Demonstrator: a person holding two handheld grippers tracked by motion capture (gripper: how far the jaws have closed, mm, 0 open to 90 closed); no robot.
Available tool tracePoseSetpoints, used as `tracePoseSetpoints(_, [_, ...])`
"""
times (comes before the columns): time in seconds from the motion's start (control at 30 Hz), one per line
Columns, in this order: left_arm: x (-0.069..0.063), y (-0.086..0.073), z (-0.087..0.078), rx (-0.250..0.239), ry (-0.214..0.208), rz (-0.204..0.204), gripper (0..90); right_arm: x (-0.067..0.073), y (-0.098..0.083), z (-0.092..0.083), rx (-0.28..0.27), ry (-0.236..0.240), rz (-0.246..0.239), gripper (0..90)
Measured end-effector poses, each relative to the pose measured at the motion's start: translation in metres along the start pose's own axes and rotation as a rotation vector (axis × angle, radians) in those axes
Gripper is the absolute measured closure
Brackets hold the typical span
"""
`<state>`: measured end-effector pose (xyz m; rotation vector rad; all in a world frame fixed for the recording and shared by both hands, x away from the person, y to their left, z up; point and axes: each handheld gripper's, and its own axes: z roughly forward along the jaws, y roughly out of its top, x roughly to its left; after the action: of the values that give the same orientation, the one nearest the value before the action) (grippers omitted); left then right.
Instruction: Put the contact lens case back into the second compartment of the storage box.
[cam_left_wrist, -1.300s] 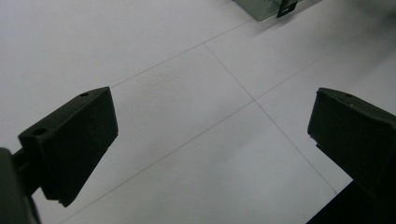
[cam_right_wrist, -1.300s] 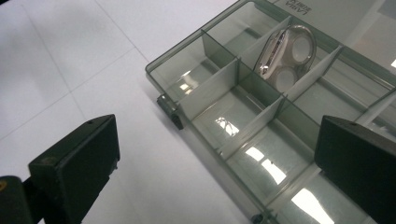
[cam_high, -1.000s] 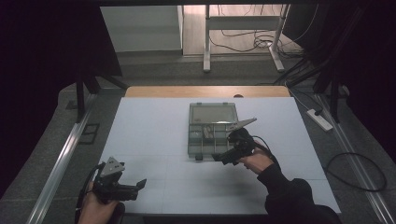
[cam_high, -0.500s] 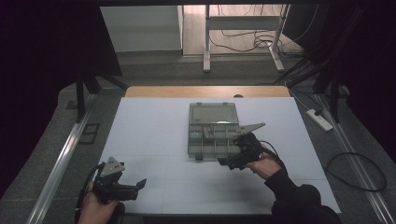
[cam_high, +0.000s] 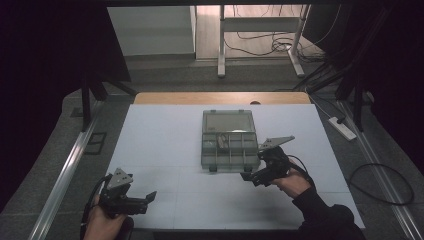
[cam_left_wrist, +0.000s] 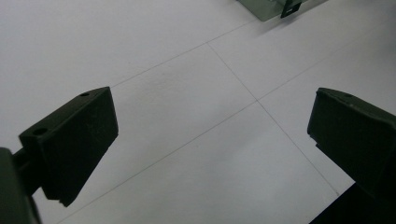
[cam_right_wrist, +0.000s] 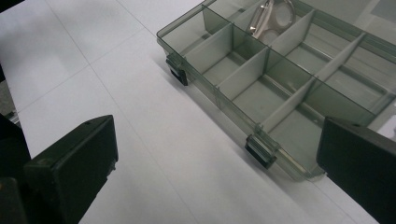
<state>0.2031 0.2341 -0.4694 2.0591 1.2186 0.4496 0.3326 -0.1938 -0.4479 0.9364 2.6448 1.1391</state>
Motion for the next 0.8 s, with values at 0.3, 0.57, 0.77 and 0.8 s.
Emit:
tracePoseSetpoints(0.3, [0.000,0.000,0.000,0.001,0.001,-0.001,2.0,-0.002,-0.007,-0.010,-0.003,-0.005,0.006,0.0])
tracePoseSetpoints(0.57, [0.000,0.000,0.000,0.002,0.003,-0.002,2.1,-0.004,-0.018,-0.017,0.011,-0.025,0.015,0.0])
tracePoseSetpoints(0.77, [0.000,0.000,0.000,0.002,0.004,-0.003,2.1,-0.007,-0.028,-0.022,0.026,-0.034,0.031,0.0])
tracePoseSetpoints(0.8, [0.000,0.000,0.000,0.003,0.004,-0.003,2.1,-0.007,-0.029,-0.024,0.026,-0.036,0.035,0.0])
